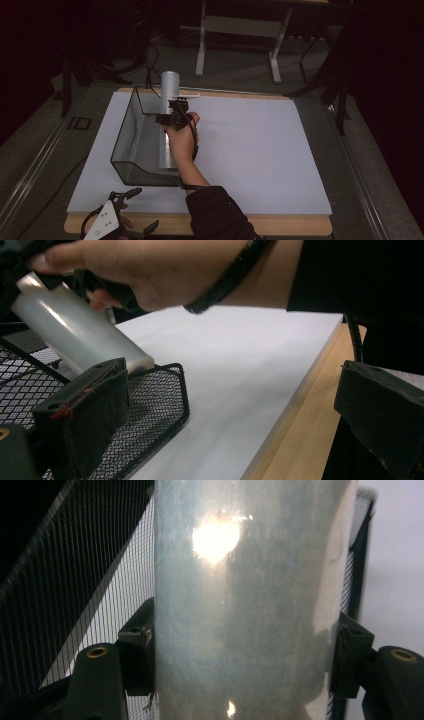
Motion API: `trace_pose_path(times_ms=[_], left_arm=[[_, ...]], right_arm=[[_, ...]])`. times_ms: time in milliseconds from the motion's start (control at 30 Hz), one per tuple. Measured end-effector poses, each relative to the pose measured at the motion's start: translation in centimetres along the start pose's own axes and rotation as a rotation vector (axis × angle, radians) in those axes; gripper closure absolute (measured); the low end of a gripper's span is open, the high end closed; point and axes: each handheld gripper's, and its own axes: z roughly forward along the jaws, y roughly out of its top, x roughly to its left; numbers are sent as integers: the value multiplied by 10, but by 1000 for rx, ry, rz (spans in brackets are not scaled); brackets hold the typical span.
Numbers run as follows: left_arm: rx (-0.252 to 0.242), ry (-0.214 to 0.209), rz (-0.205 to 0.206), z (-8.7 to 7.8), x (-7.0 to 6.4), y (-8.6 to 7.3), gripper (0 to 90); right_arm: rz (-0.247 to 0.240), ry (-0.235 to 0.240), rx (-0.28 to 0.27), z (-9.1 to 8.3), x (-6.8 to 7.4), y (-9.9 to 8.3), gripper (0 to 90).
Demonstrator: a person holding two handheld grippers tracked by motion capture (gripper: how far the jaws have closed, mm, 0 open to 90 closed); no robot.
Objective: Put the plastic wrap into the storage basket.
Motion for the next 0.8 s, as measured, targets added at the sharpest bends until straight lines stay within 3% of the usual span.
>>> trace_pose_path(times_ms=[433, 800], left_arm=[[2, 0, 1, 1, 0, 0, 18], [5, -3, 3, 1, 0, 0, 19]], right_arm=[[11, -31, 102, 18, -6, -23, 321], [67, -35, 173, 23, -17, -21, 313]])
